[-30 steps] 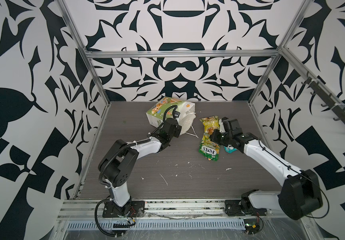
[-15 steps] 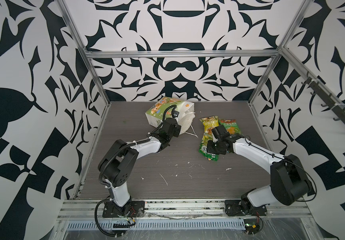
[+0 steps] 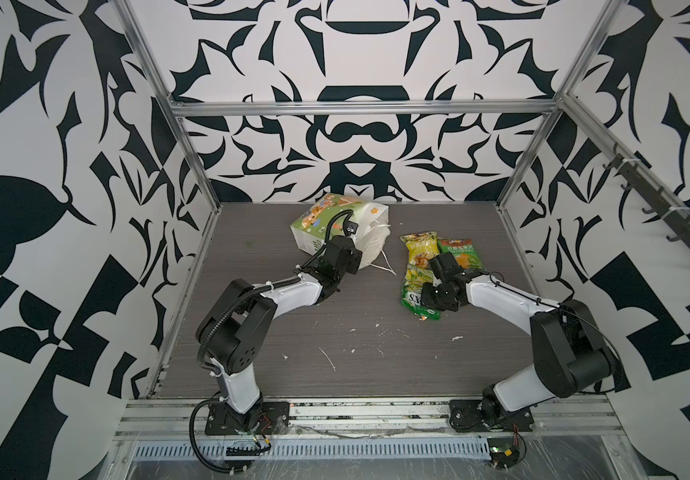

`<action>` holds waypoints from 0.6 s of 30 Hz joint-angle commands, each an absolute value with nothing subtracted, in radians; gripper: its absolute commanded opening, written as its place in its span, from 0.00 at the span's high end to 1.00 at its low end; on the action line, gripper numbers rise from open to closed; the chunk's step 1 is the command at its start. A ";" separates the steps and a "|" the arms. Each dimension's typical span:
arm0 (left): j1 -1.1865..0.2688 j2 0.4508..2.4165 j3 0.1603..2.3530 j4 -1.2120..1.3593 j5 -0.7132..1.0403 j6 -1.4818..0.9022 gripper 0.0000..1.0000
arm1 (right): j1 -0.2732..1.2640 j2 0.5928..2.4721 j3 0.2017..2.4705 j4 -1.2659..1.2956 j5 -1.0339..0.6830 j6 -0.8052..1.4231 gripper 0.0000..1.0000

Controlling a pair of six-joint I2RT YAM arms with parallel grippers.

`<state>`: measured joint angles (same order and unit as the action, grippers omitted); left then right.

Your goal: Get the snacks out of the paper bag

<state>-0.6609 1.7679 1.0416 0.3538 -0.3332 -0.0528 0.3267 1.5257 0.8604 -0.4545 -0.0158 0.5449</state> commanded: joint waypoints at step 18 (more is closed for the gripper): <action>-0.652 1.724 1.046 0.333 -0.350 -0.059 1.00 | 0.288 1.336 0.964 -0.498 -0.027 0.516 1.00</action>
